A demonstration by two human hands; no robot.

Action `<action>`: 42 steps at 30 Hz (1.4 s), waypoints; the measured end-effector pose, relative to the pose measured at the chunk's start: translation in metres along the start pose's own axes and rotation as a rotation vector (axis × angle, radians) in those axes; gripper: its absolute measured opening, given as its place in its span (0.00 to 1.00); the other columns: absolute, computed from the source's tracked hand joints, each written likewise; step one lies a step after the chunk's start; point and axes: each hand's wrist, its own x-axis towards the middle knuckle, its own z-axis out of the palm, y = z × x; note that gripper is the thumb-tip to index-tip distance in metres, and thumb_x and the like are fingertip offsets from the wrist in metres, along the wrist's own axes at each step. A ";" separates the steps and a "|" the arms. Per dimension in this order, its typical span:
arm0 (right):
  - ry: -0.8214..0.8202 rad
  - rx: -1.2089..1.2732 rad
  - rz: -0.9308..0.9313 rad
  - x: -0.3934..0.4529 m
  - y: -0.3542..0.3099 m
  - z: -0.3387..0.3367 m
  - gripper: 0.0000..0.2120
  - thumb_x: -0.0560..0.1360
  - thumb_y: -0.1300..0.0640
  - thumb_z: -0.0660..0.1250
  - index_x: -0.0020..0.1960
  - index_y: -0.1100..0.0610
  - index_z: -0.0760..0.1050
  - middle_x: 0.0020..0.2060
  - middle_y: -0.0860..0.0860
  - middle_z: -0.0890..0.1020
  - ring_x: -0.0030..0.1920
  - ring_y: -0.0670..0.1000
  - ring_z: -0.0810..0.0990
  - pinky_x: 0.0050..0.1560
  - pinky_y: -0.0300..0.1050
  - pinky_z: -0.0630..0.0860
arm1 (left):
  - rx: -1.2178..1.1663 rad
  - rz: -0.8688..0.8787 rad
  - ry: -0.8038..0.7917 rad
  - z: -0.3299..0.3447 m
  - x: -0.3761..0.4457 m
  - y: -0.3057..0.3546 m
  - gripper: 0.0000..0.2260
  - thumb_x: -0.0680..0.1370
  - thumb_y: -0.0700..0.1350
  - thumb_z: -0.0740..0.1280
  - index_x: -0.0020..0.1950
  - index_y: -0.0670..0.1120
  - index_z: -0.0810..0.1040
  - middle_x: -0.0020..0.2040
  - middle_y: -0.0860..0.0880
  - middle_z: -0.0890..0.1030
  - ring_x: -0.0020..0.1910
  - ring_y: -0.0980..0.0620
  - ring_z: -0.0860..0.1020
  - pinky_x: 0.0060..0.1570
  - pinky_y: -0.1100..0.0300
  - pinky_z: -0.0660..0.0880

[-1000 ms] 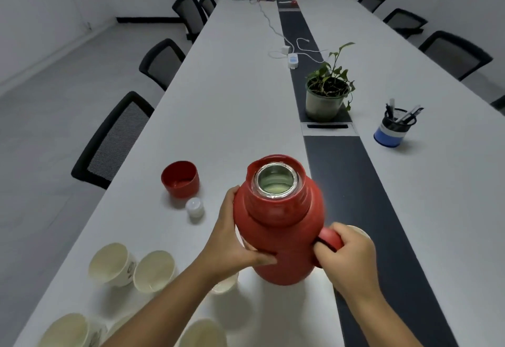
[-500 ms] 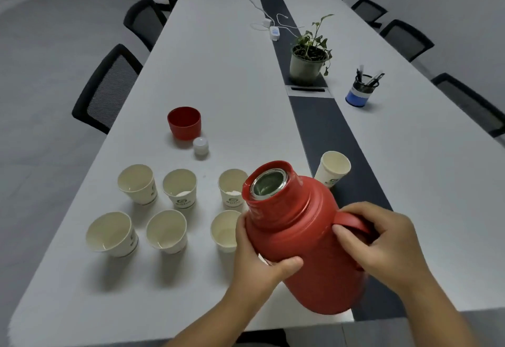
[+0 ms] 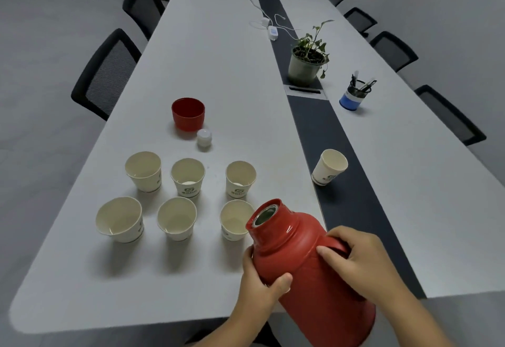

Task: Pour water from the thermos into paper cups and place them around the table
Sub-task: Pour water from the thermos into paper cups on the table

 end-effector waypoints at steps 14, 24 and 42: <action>-0.119 -0.175 0.024 0.027 -0.010 -0.001 0.03 0.69 0.54 0.69 0.40 0.53 0.77 0.32 0.45 0.79 0.35 0.42 0.76 0.39 0.30 0.70 | -0.151 -0.095 -0.009 0.000 0.012 -0.009 0.42 0.52 0.56 0.70 0.63 0.49 0.59 0.53 0.52 0.75 0.43 0.65 0.80 0.38 0.70 0.75; -0.191 -0.262 0.036 0.045 -0.018 -0.001 0.07 0.70 0.51 0.67 0.44 0.53 0.77 0.37 0.46 0.81 0.39 0.44 0.77 0.41 0.36 0.72 | -0.263 -0.140 0.016 0.005 0.018 -0.020 0.33 0.53 0.52 0.72 0.55 0.50 0.64 0.47 0.51 0.78 0.36 0.65 0.81 0.35 0.71 0.75; -0.212 -0.269 0.036 0.051 -0.021 0.000 0.06 0.71 0.51 0.66 0.44 0.53 0.77 0.37 0.47 0.80 0.39 0.44 0.77 0.41 0.37 0.72 | -0.304 -0.138 0.030 0.005 0.020 -0.023 0.32 0.54 0.50 0.73 0.56 0.49 0.66 0.47 0.50 0.79 0.39 0.62 0.82 0.36 0.70 0.76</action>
